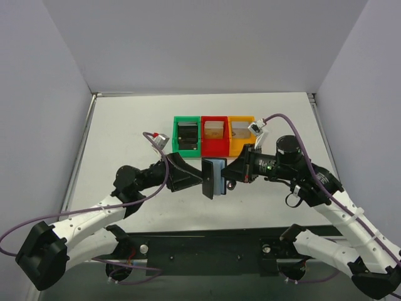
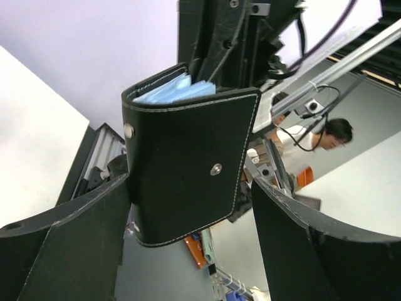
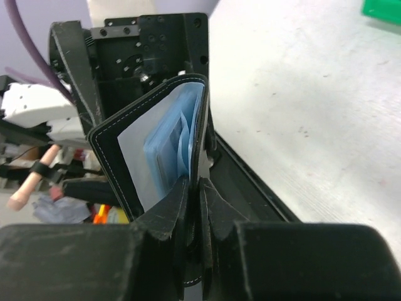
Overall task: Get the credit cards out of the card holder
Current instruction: Open the card holder at the center of the board.
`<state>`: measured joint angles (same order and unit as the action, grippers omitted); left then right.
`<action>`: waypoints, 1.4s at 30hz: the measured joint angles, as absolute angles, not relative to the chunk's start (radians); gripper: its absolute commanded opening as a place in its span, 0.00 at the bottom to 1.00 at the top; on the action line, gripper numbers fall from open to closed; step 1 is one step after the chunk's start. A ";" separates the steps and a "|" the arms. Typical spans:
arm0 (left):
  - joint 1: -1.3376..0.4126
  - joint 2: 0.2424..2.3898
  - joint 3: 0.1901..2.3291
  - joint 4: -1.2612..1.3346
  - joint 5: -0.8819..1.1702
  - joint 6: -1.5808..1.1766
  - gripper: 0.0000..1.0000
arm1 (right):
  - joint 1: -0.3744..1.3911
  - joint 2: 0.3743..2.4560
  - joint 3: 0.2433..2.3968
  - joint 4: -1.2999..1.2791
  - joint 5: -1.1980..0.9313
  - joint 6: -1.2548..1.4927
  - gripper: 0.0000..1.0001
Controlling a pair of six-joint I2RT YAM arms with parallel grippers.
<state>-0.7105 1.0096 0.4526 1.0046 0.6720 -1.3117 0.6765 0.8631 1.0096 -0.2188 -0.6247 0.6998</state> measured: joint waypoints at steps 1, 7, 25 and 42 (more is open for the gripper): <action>-0.710 1.003 0.459 0.972 0.665 -1.296 0.86 | 0.681 0.877 1.043 -0.259 -0.598 0.676 0.00; -0.710 0.990 0.476 0.816 0.626 -1.218 0.87 | 0.730 0.939 1.152 -0.439 -0.451 0.581 0.00; -0.711 1.010 0.476 0.782 0.594 -1.154 0.65 | 0.819 1.016 1.226 -0.614 -0.233 0.514 0.00; -0.715 0.943 0.476 0.679 0.567 -1.066 0.59 | 0.739 0.940 1.124 -0.460 -0.363 0.599 0.00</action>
